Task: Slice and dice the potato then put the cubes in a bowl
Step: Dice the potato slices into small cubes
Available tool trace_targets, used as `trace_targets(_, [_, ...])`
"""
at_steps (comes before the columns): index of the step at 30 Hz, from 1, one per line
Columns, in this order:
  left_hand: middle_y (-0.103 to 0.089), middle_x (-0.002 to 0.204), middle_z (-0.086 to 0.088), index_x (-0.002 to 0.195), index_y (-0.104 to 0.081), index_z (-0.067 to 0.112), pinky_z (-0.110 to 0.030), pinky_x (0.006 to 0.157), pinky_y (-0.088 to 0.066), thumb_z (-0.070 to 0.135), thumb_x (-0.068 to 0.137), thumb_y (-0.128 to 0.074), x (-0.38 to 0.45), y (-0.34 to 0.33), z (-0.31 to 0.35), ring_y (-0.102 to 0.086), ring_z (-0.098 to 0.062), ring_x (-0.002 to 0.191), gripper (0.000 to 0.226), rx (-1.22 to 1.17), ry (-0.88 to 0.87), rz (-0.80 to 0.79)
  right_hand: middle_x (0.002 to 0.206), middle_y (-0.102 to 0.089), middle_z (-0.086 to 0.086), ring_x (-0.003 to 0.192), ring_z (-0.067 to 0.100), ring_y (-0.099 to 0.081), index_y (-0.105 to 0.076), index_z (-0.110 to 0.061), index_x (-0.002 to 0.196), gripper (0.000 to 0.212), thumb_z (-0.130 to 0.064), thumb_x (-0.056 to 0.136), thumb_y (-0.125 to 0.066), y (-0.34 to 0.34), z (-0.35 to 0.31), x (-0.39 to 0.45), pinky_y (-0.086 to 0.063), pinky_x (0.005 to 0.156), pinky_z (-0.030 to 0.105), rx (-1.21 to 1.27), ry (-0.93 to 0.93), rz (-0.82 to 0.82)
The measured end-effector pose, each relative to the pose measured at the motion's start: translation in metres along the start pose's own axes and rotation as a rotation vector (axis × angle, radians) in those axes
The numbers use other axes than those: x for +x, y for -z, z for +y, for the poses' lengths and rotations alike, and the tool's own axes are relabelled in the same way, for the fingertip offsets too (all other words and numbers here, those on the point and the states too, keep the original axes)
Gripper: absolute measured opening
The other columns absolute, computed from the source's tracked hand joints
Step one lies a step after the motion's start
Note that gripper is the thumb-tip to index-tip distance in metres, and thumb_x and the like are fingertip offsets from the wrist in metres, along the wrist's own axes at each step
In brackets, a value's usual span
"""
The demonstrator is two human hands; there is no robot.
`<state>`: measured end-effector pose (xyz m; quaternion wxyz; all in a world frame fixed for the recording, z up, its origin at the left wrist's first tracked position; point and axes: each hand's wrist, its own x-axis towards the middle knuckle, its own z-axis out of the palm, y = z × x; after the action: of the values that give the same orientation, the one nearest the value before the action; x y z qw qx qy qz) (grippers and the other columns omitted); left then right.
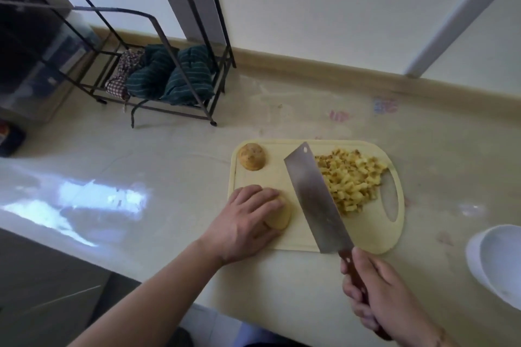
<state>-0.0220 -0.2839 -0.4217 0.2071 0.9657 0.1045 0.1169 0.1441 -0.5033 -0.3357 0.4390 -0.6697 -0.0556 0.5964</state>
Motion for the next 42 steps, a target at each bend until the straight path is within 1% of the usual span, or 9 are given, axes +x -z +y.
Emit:
trace_targets(6, [-0.059, 0.136, -0.009, 0.130, -0.060, 0.013, -0.044, 0.101, -0.044, 0.045, 0.091, -0.064, 0.020, -0.019, 0.019, -0.050, -0.031, 0.119, 0.051, -0.021, 0.161, 0.112, 0.056, -0.036, 0.005, 0.042, 0.014, -0.026, -0.049, -0.011, 0.080, 0.051, -0.061, 0.076, -0.041, -0.007, -0.002, -0.002, -0.022, 0.040, 0.018, -0.141, 0.063, 0.124])
trace_targets(9, [-0.060, 0.131, -0.011, 0.120, -0.066, 0.012, -0.045, 0.100, -0.044, 0.033, 0.089, -0.073, 0.025, -0.019, 0.024, -0.052, -0.035, 0.118, 0.038, -0.008, 0.089, 0.165, 0.050, -0.045, 0.000, 0.040, 0.009, -0.036, -0.050, -0.026, 0.076, 0.051, -0.074, 0.080, -0.033, -0.018, 0.004, -0.004, -0.031, 0.045, 0.023, -0.384, 0.203, 0.223])
trace_targets(14, [-0.066, 0.117, -0.013, 0.103, -0.074, 0.008, -0.047, 0.093, -0.050, 0.017, 0.091, -0.071, 0.025, -0.019, 0.018, -0.060, -0.038, 0.109, 0.014, -0.027, -0.025, 0.152, 0.054, -0.054, 0.005, 0.041, 0.008, -0.046, -0.048, -0.034, 0.077, 0.040, -0.070, 0.080, -0.031, -0.029, 0.008, -0.006, -0.043, 0.054, 0.035, -0.547, 0.284, 0.280])
trace_targets(17, [-0.066, 0.118, -0.013, 0.103, -0.074, 0.007, -0.048, 0.093, -0.050, 0.018, 0.092, -0.070, 0.025, -0.020, 0.016, -0.060, -0.039, 0.109, 0.015, -0.025, -0.028, 0.140, 0.057, -0.057, 0.008, 0.042, 0.010, -0.046, -0.047, -0.034, 0.077, 0.038, -0.066, 0.085, -0.029, -0.029, 0.009, -0.007, -0.043, 0.054, 0.036, -0.553, 0.297, 0.294])
trace_targets(23, [-0.067, 0.117, -0.018, 0.104, -0.073, 0.001, -0.047, 0.097, -0.051, 0.014, 0.090, -0.071, 0.028, -0.016, 0.014, -0.061, -0.040, 0.110, 0.019, -0.051, -0.060, 0.127, 0.057, -0.055, 0.009, 0.041, 0.009, -0.046, -0.047, -0.036, 0.079, 0.043, -0.073, 0.071, -0.026, -0.032, 0.010, -0.014, -0.036, 0.047, 0.025, -0.566, 0.294, 0.264])
trace_targets(29, [-0.067, 0.113, -0.019, 0.100, -0.073, -0.002, -0.040, 0.105, -0.047, 0.009, 0.087, -0.073, 0.034, -0.015, 0.016, -0.059, -0.037, 0.109, 0.017, -0.078, -0.071, 0.136, 0.063, -0.059, 0.003, 0.046, 0.010, -0.051, -0.041, -0.039, 0.077, 0.034, -0.068, 0.080, -0.024, -0.033, 0.012, -0.021, -0.037, 0.049, 0.021, -0.608, 0.272, 0.273])
trace_targets(35, [-0.067, 0.113, -0.017, 0.101, -0.073, -0.001, -0.037, 0.106, -0.045, 0.010, 0.086, -0.072, 0.034, -0.015, 0.016, -0.056, -0.034, 0.110, 0.019, -0.105, -0.057, 0.114, 0.059, -0.059, -0.008, 0.048, 0.009, -0.052, -0.039, -0.045, 0.080, 0.060, -0.090, 0.063, -0.004, -0.035, 0.022, -0.026, -0.034, 0.047, 0.018, -0.657, 0.232, 0.303])
trace_targets(39, [-0.067, 0.114, -0.018, 0.102, -0.073, -0.002, -0.039, 0.104, -0.047, 0.009, 0.085, -0.073, 0.037, -0.015, 0.017, -0.056, -0.035, 0.110, 0.021, -0.115, -0.052, 0.109, 0.065, -0.059, -0.022, 0.051, 0.004, -0.049, -0.040, -0.036, 0.074, 0.050, -0.076, 0.076, -0.010, -0.041, 0.011, 0.001, -0.033, 0.052, 0.026, -0.715, 0.321, 0.289])
trace_targets(42, [-0.066, 0.113, -0.018, 0.101, -0.073, -0.001, -0.039, 0.102, -0.047, 0.010, 0.085, -0.073, 0.036, -0.014, 0.016, -0.057, -0.037, 0.108, 0.019, -0.115, -0.045, 0.107, 0.066, -0.059, -0.014, 0.048, 0.005, -0.048, -0.041, -0.031, 0.071, 0.045, -0.068, 0.082, -0.017, -0.043, 0.008, 0.007, -0.031, 0.051, 0.029, -0.675, 0.371, 0.292])
